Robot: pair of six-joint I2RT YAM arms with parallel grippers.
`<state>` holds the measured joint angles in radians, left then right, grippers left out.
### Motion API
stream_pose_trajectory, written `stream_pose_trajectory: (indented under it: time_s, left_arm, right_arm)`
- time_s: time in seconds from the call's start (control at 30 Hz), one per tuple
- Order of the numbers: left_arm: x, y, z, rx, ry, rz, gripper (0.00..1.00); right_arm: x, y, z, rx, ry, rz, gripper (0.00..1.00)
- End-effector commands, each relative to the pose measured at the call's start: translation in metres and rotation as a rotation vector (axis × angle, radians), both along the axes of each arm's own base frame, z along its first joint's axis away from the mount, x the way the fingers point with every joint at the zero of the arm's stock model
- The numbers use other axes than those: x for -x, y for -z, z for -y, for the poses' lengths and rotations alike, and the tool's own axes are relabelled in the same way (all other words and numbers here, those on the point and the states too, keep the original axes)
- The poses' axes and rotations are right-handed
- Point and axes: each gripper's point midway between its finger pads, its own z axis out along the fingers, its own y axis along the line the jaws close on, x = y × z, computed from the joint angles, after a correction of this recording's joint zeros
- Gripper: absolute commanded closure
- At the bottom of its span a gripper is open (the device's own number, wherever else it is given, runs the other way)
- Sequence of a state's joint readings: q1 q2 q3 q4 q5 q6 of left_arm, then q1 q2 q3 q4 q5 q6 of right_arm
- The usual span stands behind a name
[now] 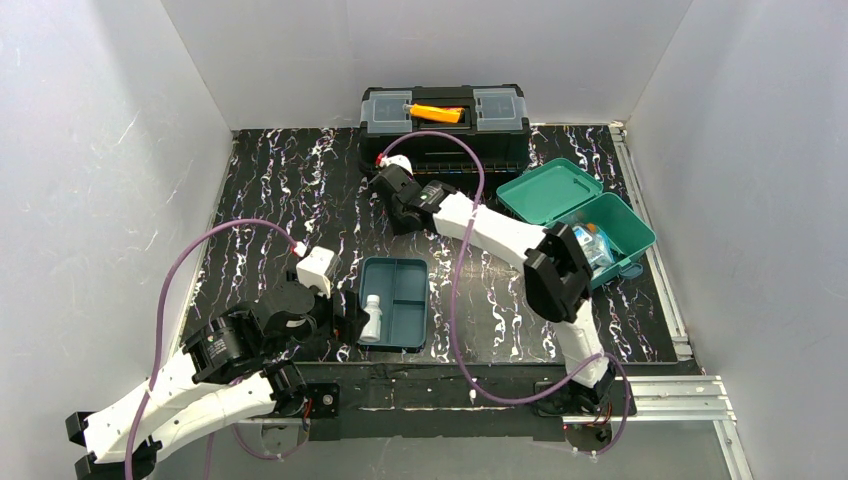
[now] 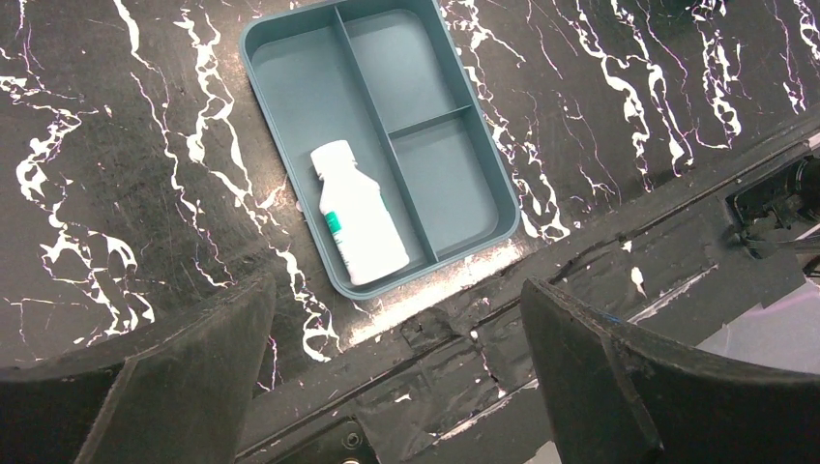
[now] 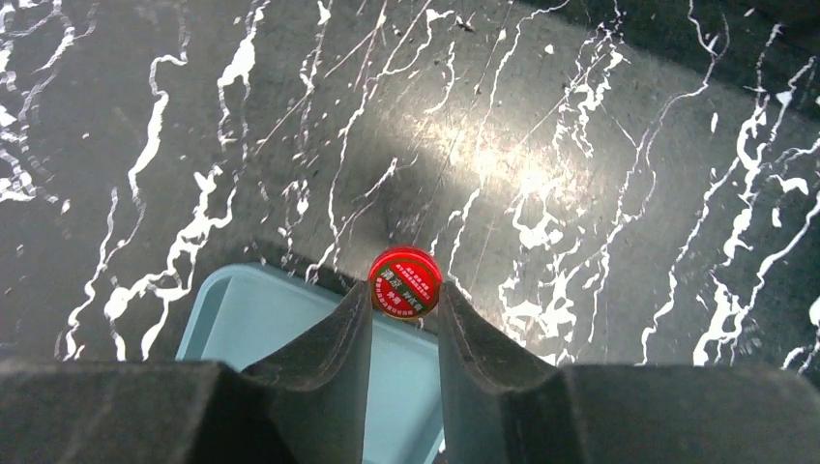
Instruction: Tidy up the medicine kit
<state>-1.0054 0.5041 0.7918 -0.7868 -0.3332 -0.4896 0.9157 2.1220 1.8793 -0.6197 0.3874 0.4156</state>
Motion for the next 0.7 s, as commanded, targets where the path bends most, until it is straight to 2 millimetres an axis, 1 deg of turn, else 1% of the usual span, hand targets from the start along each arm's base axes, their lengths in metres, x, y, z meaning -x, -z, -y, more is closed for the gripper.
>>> stream_pose_trajectory:
  time_s: [0.0, 0.13, 0.23, 0.4, 0.5, 0.67]
  left_arm:
    - [-0.003, 0.001, -0.007, -0.037, -0.020, 0.010, 0.02]
    - [-0.003, 0.001, -0.008, -0.039, -0.025, 0.012, 0.02]
    - [-0.003, 0.001, -0.009, -0.037, -0.031, 0.014, 0.02]
    - [-0.004, -0.002, -0.012, -0.026, -0.042, 0.026, 0.02]
    - [-0.004, -0.003, -0.013, -0.021, -0.047, 0.029, 0.02]
    - [-0.003, -0.005, -0.015, -0.010, -0.054, 0.035, 0.02]
  right_arm:
    - [0.015, -0.035, 0.002, -0.061, -0.009, 0.064, 0.86]
    - [0.040, -0.036, 0.012, -0.062, -0.011, 0.046, 0.86]
    - [0.059, -0.026, 0.013, -0.071, -0.025, 0.008, 0.86]
    - [0.082, -0.010, 0.017, -0.065, -0.023, -0.037, 0.86]
    - [0.089, 0.001, 0.015, -0.075, -0.017, -0.065, 0.85]
    - [0.094, 0.021, 0.009, -0.082, -0.016, -0.112, 0.85]
